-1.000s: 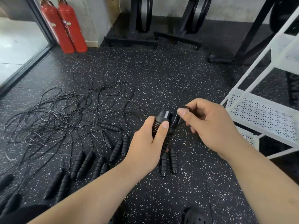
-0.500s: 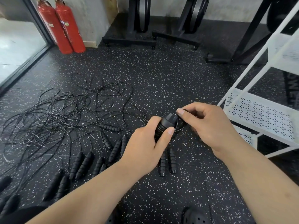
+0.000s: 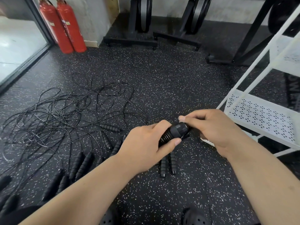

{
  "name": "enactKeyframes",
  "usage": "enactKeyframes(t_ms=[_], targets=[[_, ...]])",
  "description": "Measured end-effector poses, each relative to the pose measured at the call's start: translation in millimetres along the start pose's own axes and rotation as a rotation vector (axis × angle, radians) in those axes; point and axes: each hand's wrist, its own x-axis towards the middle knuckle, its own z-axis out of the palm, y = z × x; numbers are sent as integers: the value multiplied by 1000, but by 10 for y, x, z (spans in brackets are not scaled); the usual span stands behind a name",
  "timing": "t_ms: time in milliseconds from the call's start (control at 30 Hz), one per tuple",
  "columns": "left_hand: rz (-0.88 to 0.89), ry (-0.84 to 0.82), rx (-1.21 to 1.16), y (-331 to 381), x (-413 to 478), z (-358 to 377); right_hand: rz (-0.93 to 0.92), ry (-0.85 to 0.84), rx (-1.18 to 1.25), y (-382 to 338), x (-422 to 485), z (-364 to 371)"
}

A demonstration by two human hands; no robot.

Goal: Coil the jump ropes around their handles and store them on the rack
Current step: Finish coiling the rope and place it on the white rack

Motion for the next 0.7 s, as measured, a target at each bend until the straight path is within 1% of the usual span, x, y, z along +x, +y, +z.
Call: enactKeyframes(t_ms=[133,300,367,433,500,567,633,700], targets=[[94,-33,-9,-5,-2,-100,103,-158,15,1,1,-43],[187,-68,10,73,-46,-203,250,-408,229,56,-40,-8],[198,-86,-6,100,-69,-236,300,-500,321,79,-58,26],[202,-82,-41,122,-88,-258,341,-536,415,78,-72,37],[205,-75,-76,149,-94,-278,344,-545,459,76,-89,42],[160,-84,-170,153,-97,-277,351,-544,477,96,-82,54],[65,-88,-372,159,-102,-255,372,-558,495,124,-48,66],[-51,-46,-583,204,-82,-232,377,-558,560,110,-31,120]])
